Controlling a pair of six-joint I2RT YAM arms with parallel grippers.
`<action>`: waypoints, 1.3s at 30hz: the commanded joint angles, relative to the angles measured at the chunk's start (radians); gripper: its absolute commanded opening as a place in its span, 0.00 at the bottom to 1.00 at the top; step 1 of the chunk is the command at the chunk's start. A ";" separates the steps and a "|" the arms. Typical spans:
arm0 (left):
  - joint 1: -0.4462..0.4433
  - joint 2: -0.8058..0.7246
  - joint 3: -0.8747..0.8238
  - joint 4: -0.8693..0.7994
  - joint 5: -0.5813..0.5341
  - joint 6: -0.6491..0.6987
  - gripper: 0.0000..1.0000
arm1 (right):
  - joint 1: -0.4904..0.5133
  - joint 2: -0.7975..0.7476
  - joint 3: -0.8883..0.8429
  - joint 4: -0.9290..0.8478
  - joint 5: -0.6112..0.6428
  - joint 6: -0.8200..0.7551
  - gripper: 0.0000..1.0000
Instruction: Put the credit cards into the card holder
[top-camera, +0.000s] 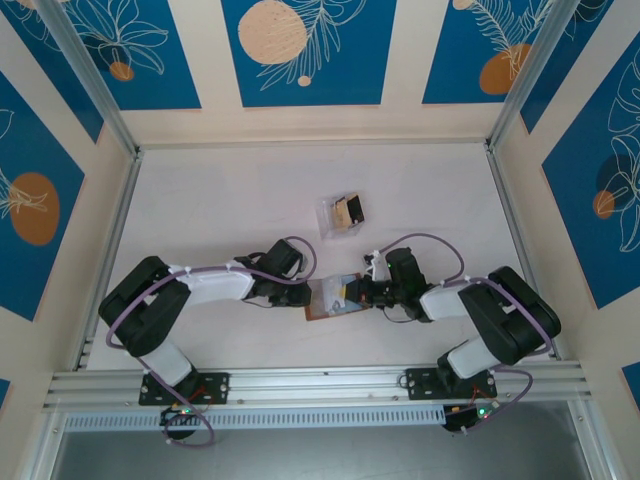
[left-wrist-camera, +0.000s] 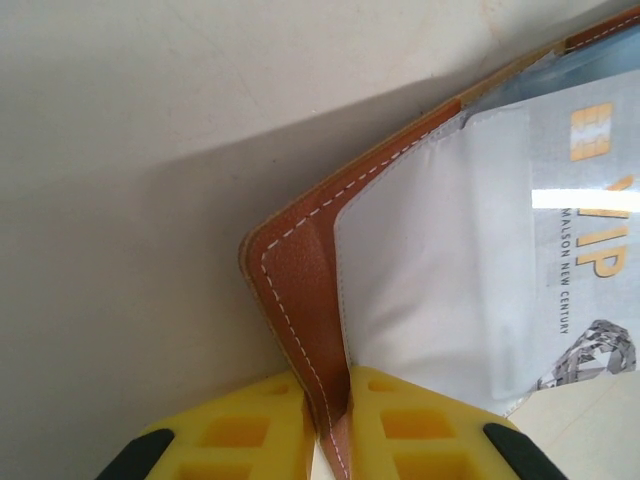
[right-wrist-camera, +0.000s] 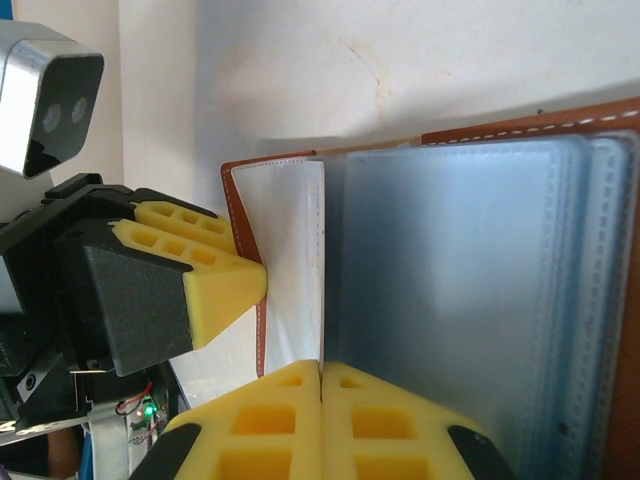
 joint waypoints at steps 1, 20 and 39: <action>0.025 0.053 -0.028 -0.123 -0.102 0.017 0.15 | -0.001 0.039 -0.010 0.025 -0.039 0.007 0.00; 0.023 0.052 -0.033 -0.100 -0.080 0.017 0.15 | 0.113 0.125 0.076 -0.040 0.074 0.007 0.00; 0.023 0.034 -0.069 -0.073 -0.083 -0.007 0.15 | 0.207 0.051 0.227 -0.385 0.220 -0.087 0.26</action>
